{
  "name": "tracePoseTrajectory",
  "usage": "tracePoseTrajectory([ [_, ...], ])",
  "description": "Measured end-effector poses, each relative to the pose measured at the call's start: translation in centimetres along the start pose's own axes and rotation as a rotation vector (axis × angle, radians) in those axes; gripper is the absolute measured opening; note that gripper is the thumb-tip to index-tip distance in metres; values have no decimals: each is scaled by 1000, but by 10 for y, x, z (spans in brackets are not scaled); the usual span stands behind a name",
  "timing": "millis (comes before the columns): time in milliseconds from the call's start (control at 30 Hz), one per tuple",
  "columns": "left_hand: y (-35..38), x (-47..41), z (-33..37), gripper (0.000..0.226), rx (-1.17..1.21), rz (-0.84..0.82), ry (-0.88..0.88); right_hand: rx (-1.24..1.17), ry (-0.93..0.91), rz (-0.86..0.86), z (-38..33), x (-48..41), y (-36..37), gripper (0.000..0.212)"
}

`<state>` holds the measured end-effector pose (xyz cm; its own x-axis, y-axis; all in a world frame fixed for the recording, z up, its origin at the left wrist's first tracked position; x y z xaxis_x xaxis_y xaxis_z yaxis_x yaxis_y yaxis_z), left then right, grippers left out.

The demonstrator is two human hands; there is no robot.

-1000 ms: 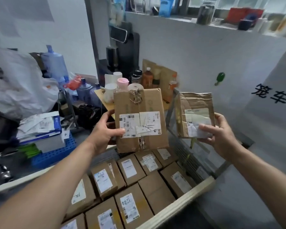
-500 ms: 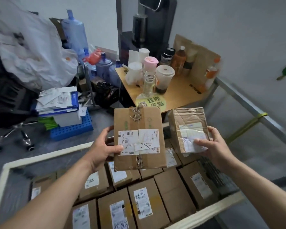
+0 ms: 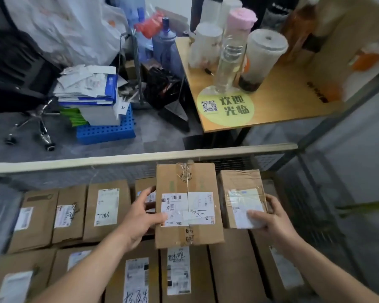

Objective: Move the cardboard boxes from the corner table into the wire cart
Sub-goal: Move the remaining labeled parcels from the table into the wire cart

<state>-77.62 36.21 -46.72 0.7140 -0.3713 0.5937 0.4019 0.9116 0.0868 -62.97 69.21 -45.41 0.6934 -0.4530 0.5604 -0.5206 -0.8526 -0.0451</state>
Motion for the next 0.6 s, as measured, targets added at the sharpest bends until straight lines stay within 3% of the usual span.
tracePoseTrajectory([
  [300,19,-92,-73,101,-52,85,-62,31,93,17,73,-112,-11,67],
  [600,23,-129,-73,96,-140,147,-46,61,143,35,107,-166,-1,56],
])
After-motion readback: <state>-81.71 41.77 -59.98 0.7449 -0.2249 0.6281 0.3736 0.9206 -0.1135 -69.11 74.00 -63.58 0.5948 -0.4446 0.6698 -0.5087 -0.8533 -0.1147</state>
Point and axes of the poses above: each hand's wrist, its own x-axis away from the middle knuckle, its own y-axis out of the palm, z = x × y, the point moved 7 cm from there along -x, towards the middle knuckle, and after that the axes turned 1 degree about y, right-handed, at the moved point
